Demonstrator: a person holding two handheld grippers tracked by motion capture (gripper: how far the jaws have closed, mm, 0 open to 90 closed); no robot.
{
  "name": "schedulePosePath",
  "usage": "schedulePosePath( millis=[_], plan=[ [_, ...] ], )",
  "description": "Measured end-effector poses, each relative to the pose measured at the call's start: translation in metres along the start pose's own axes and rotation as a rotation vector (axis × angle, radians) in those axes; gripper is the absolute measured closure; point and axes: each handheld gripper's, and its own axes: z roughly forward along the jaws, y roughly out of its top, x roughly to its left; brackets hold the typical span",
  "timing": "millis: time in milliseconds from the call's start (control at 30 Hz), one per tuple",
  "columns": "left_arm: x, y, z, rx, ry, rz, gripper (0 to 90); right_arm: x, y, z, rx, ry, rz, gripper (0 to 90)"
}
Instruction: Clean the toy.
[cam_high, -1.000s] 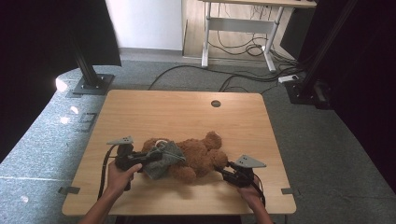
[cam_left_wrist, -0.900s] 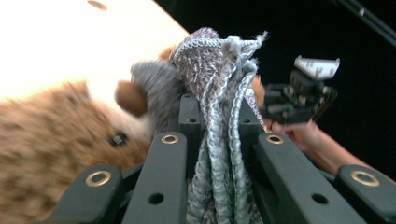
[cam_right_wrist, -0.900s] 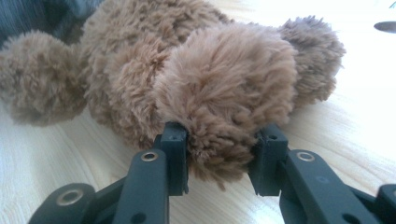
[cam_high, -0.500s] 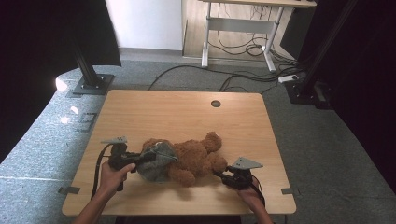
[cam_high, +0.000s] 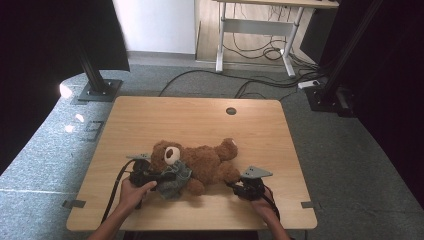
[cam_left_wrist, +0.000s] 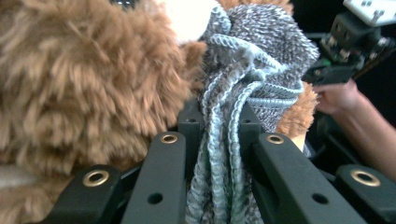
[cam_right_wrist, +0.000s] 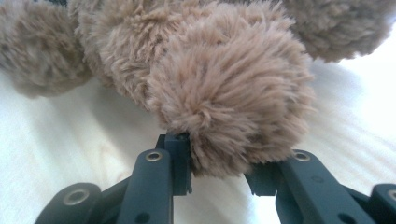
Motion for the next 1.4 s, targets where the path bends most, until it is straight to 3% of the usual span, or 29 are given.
schedulePosePath(
  millis=[300,500,600,700,833,900,1067,1267,1367,1400],
  plan=[
    [-0.001,0.013,0.007,-0.011,0.012,0.013,77.7,-0.013,0.004,0.003,-0.025,-0.04,0.031,65.9],
    [-0.009,0.007,-0.014,-0.027,0.038,0.056,77.7,-0.014,0.001,0.0,-0.053,-0.026,0.04,57.9],
    [-0.011,-0.003,-0.035,-0.029,0.067,0.072,77.7,-0.014,0.0,-0.002,-0.053,-0.025,0.039,56.9],
    [-0.006,-0.019,-0.062,-0.041,0.104,0.062,77.7,-0.013,-0.001,-0.001,-0.048,-0.028,0.033,56.6],
    [0.008,-0.036,-0.094,-0.076,0.183,0.02,77.6,-0.014,-0.001,-0.001,-0.042,-0.031,0.033,55.5],
    [0.016,-0.041,-0.105,-0.086,0.242,0.01,77.5,-0.014,-0.002,-0.001,-0.041,-0.032,0.033,55.3],
    [0.031,-0.048,-0.114,-0.069,0.294,-0.026,76.9,-0.015,-0.002,0.0,-0.036,-0.035,0.036,54.5],
    [0.031,-0.05,-0.12,-0.058,0.371,-0.017,76.0,-0.016,-0.003,0.0,-0.035,-0.037,0.04,53.9],
    [0.034,-0.052,-0.125,-0.053,0.374,-0.033,75.2,-0.017,-0.004,0.0,-0.033,-0.035,0.043,53.5],
    [0.036,-0.052,-0.125,-0.031,0.366,-0.038,73.3,-0.017,-0.004,0.0,-0.033,-0.035,0.043,53.4]
  ],
)
